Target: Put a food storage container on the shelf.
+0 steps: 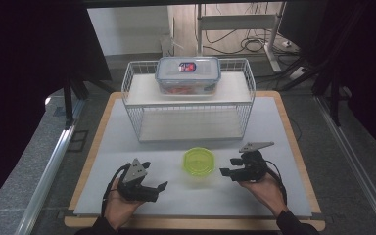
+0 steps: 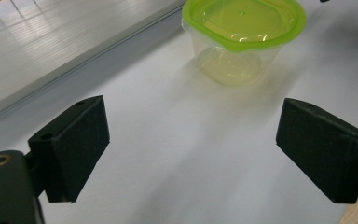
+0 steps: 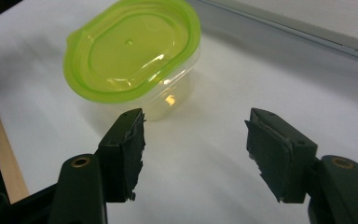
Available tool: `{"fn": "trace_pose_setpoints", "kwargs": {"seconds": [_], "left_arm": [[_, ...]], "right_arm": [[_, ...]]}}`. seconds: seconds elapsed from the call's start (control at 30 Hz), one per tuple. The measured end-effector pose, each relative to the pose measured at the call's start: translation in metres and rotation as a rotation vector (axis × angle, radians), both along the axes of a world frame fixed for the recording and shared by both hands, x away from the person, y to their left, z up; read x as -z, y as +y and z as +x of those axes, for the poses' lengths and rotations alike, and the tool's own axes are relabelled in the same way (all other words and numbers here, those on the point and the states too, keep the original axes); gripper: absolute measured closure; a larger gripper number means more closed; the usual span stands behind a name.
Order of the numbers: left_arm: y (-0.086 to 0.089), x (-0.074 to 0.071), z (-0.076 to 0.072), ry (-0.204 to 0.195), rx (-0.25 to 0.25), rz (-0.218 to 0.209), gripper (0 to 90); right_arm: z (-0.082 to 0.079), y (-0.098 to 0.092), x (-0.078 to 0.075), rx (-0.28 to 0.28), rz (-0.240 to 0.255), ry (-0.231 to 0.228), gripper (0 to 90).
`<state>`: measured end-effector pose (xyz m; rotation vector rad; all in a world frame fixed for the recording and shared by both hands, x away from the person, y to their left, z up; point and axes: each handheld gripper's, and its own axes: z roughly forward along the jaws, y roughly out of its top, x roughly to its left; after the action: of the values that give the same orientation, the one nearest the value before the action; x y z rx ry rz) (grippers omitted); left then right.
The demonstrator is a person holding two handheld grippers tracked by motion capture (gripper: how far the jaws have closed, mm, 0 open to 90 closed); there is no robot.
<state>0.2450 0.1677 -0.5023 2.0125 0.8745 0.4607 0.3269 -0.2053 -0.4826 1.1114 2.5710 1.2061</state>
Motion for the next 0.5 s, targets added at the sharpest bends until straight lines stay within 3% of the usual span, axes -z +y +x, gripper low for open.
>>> {"fn": "trace_pose_setpoints", "kwargs": {"seconds": [0.23,0.5], "left_arm": [[0.006,0.002,-0.005,0.004,-0.003,0.006,8.9],[0.005,0.003,-0.005,0.012,0.003,0.005,9.1]], "right_arm": [[0.000,0.002,-0.005,0.050,0.086,0.024,38.9],[0.006,0.015,-0.004,0.074,0.149,0.078,40.0]]}}
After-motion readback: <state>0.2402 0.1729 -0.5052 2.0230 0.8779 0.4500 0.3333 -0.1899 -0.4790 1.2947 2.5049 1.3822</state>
